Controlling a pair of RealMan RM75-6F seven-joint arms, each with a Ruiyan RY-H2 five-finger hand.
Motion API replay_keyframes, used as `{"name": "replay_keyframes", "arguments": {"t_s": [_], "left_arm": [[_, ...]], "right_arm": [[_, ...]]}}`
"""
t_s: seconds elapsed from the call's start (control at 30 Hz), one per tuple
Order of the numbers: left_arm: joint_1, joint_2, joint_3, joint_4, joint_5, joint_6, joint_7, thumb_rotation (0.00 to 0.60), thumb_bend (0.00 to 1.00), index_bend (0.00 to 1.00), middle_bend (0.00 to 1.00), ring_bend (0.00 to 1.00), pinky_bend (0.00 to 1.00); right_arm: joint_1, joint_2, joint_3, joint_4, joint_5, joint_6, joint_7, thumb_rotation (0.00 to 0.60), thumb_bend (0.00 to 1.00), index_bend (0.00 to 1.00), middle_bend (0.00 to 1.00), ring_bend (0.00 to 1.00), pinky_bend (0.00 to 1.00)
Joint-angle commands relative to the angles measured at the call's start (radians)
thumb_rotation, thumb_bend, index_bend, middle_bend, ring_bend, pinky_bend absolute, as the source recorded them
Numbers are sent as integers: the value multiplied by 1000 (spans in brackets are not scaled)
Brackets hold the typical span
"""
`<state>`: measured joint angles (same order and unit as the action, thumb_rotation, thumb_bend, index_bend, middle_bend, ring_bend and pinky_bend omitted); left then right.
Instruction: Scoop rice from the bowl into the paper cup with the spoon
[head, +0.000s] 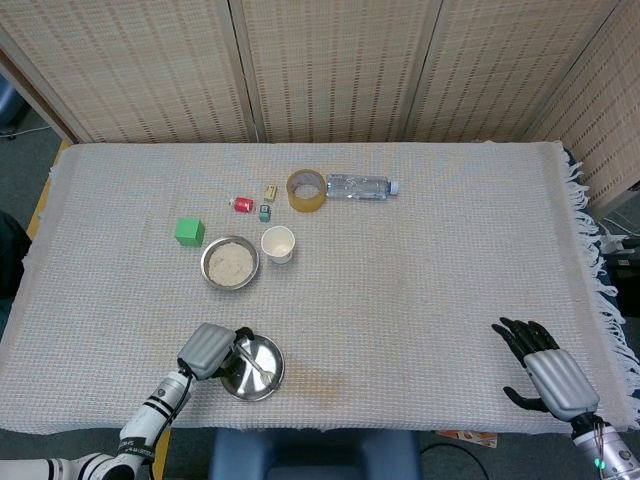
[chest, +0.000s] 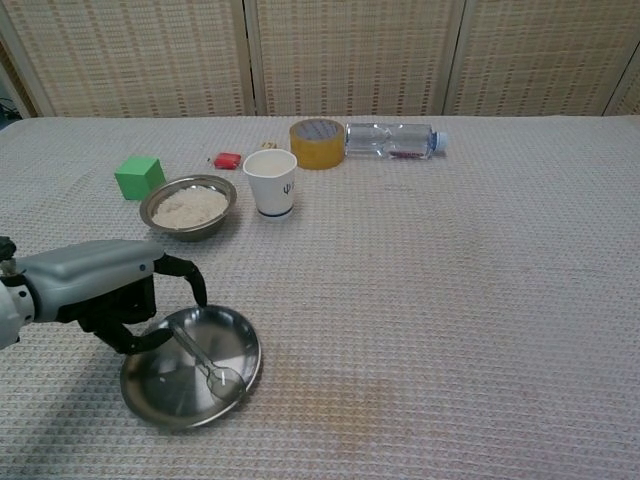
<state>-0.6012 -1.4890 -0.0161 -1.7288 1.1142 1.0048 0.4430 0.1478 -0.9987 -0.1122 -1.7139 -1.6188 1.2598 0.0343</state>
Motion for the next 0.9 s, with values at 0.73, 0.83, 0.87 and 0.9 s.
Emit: {"name": "replay_keyframes", "arguments": {"t_s": [0.73, 0.83, 0.87, 0.9], "left_arm": [[465, 314, 91, 199, 490, 713, -708, 600, 397, 14, 2, 0, 110], [468, 322, 85, 193, 491, 700, -690, 600, 397, 13, 0, 0, 107], [469, 324, 87, 191, 494, 693, -681, 600, 397, 13, 0, 0, 107], [469, 326, 88, 189, 495, 685, -677, 600, 397, 13, 0, 0, 107]], "right_arm": [[-47, -102, 65, 121, -47, 194, 33, 600, 170, 0, 0, 0, 0], [-45, -109, 59, 115, -58, 189, 8, 600, 170, 0, 0, 0, 0], [-47, -110, 56, 113, -61, 190, 2, 600, 170, 0, 0, 0, 0], [-48, -110, 54, 110, -63, 191, -5, 600, 171, 0, 0, 0, 0]]}}
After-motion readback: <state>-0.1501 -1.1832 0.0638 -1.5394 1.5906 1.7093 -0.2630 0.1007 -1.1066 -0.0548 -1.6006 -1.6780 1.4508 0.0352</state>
